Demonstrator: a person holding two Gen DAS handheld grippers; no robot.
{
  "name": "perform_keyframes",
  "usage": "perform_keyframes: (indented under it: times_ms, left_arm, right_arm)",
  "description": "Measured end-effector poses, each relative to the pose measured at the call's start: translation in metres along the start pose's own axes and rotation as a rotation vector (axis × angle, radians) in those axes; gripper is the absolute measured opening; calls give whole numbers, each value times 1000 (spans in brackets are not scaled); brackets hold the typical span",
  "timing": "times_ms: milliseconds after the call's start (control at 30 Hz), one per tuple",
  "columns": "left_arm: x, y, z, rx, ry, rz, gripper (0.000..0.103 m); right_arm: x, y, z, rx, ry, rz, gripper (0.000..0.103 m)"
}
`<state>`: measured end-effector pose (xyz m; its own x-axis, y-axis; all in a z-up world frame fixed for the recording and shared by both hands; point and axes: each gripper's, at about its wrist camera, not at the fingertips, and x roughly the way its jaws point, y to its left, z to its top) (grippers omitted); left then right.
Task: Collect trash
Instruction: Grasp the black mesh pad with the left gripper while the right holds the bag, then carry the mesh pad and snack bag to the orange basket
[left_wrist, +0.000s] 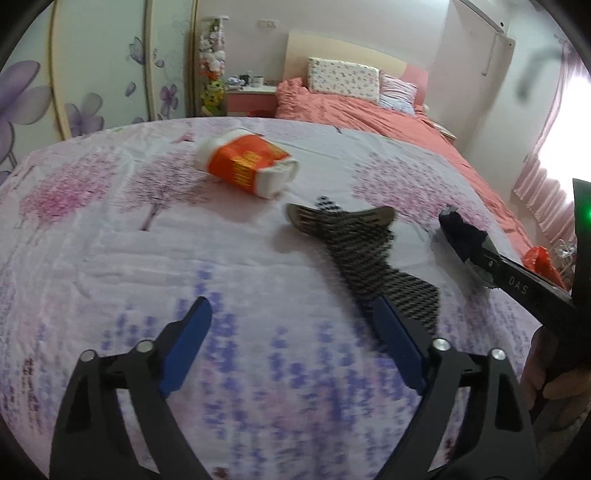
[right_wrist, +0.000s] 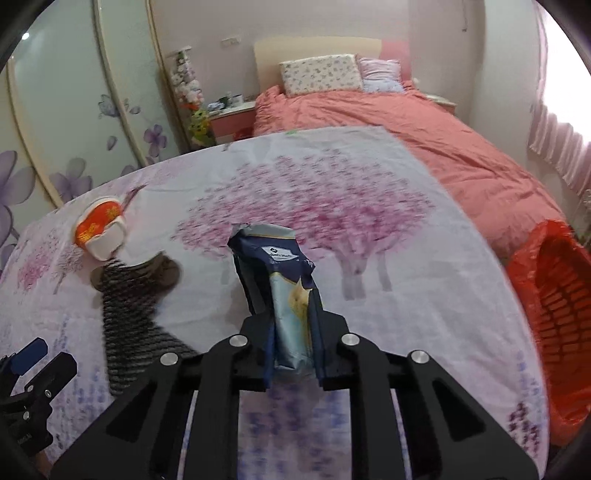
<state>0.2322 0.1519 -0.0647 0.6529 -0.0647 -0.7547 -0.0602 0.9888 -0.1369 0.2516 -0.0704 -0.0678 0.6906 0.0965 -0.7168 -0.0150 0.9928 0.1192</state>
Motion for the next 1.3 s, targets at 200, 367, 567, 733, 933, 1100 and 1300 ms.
perform_keyframes:
  times_ms: [200, 367, 567, 733, 933, 1100, 1300]
  left_arm:
    - [17, -30, -1, 30, 23, 2, 73]
    - [34, -43, 3, 23, 35, 30, 66]
    - [42, -55, 8, 31, 29, 56, 56]
    - [45, -63, 11, 38, 26, 67, 36]
    - [40, -60, 14, 35, 7, -6, 7]
    - [24, -56, 18, 48, -32, -41, 6]
    - [-3, -62, 23, 76, -80, -50, 6]
  right_arm:
    - [-3, -30, -3, 48, -27, -91, 13]
    - [-1, -38, -3, 67, -24, -68, 13]
    - [0, -41, -4, 80, -16, -44, 13]
    - [1, -45, -4, 91, -7, -26, 13]
    - [-3, -49, -6, 95, -19, -16, 13]
    - [-15, -56, -7, 127, -32, 14, 12]
    - [-42, -61, -7, 135, -73, 38, 12]
